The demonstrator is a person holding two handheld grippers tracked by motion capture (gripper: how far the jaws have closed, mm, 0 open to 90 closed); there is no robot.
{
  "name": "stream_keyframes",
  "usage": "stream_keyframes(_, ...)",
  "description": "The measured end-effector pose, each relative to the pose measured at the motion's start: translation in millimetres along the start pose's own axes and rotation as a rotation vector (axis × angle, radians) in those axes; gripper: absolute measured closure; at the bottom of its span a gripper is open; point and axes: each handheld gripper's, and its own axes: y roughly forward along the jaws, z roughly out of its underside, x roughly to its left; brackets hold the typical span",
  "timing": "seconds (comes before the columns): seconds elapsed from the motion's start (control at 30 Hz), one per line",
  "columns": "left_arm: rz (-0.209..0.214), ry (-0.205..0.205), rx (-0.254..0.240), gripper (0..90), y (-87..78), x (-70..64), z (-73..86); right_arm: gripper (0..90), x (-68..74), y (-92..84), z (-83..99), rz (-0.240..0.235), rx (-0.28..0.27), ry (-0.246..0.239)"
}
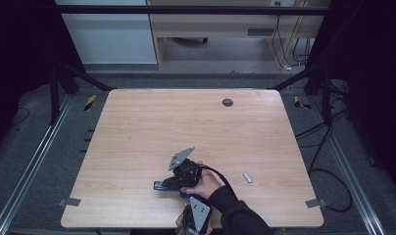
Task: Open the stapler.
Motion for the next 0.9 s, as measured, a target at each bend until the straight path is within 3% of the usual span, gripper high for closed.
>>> stream_keyframes(0.2,0.001,-0.001,-0.001,90.0,-0.1,0.1,0.2,90.0,-0.1,6.6,-0.6,0.011,0.047,-0.002)
stream_keyframes(0.9,0.006,-0.005,-0.003,90.0,-0.1,0.5,0.4,90.0,1.8,5.5,-3.0,0.009,0.052,-0.007)
